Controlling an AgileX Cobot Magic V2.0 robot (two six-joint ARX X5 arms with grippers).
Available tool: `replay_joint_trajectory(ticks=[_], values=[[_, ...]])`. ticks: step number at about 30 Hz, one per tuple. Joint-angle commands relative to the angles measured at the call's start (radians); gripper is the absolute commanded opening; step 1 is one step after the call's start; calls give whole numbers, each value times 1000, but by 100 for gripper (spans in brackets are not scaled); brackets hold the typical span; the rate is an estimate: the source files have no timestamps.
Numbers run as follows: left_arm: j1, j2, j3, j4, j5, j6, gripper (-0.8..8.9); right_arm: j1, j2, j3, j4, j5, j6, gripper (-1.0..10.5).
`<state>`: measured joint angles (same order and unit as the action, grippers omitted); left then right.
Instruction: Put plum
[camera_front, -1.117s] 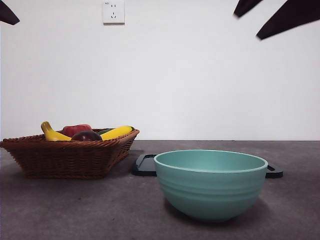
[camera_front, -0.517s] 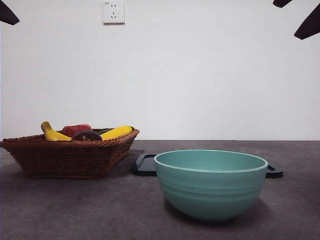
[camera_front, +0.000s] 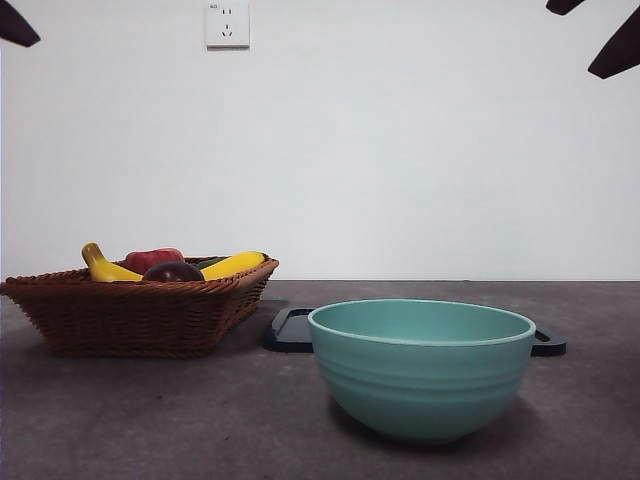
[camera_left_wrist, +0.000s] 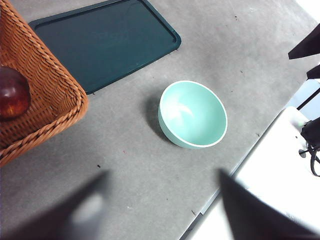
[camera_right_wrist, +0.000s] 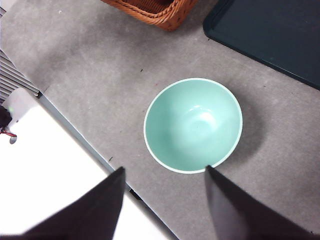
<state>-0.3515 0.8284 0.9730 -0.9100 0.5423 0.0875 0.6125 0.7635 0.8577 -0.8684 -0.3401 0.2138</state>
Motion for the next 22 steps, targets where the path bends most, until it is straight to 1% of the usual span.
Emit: replay_joint_trajectory(ticks=[1,2,3,22], values=[[-4,6,19,8,6,6,46,6,6,18,7,0,-14,73],[-4,6,19,8,6,5,3,6,6,18,7,0,-18,14],[-4,6,19,8,6,5,9,6,6,18,7,0,-21,6],[-4,6,19,12,6,5,9,6,6,18,8,0,-20,5]])
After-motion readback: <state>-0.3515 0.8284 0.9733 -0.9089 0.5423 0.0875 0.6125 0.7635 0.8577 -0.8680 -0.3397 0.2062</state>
